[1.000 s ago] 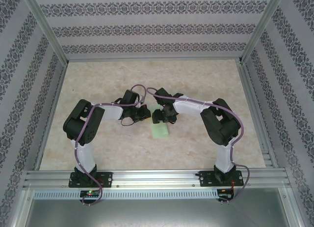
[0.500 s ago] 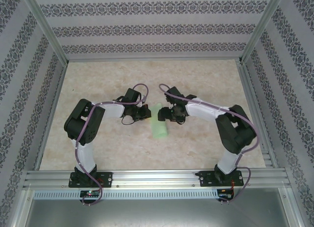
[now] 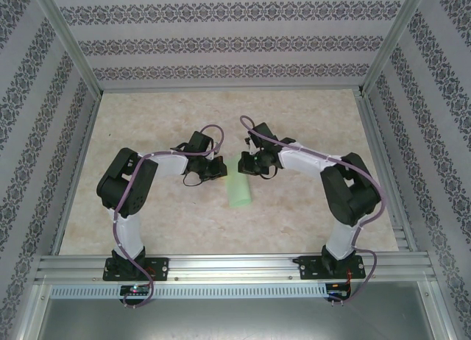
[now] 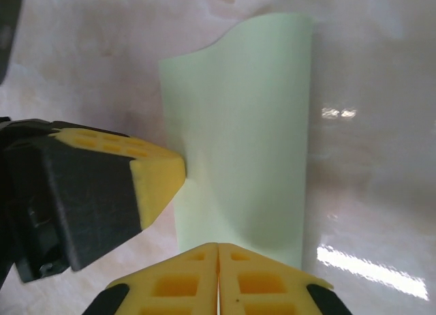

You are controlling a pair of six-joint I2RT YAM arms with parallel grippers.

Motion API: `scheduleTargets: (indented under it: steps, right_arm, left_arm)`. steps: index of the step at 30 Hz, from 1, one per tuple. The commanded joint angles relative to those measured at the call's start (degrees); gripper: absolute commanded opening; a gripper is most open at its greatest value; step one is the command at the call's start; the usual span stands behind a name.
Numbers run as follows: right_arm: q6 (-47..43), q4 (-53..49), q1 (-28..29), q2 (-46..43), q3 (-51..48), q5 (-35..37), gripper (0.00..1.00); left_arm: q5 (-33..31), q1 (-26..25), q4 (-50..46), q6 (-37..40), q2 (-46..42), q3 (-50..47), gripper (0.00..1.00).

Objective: Fold a paper plane with a square sheet of paper (pick it up from the middle)

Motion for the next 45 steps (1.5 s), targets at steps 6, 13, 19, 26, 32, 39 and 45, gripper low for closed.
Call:
scheduleTargets:
  steps: [6,13,19,26,32,39,45]
  right_arm:
    - [0.4,1.4,1.1,6.3,6.4,-4.6,0.07]
    - [-0.9,-1.7,1.2,10.3,8.7,-4.0,0.08]
    - [-2.0,-2.7,0.9,10.6,7.5,-2.5,0.09]
    - [-2.9,-2.0,-0.1,10.6,5.2,-2.2,0.09]
    - [-4.3,0.9,-1.9,8.7,0.3,-3.9,0.1]
    - [-6.9,4.3,-3.9,4.1,-7.2,-4.4,0.11]
    - [-8.3,6.1,-6.5,0.6,-12.8,-5.0,0.11]
  left_arm:
    - [-6.4,-0.9,-7.2,0.4,3.6,-0.9,0.02]
    - [-6.8,-0.9,-8.0,0.0,3.9,-0.8,0.0]
    - [-8.5,-0.9,-10.3,0.7,4.8,-0.9,0.0]
    - [-9.8,-0.9,-11.3,0.4,5.1,-1.9,0.0]
    - [-11.3,-0.9,-12.3,0.4,5.4,-2.3,0.0]
    - [-12.1,-0.9,-12.3,0.6,5.8,-4.8,0.0]
    - [-13.1,-0.9,-12.2,0.6,5.8,-5.6,0.0]
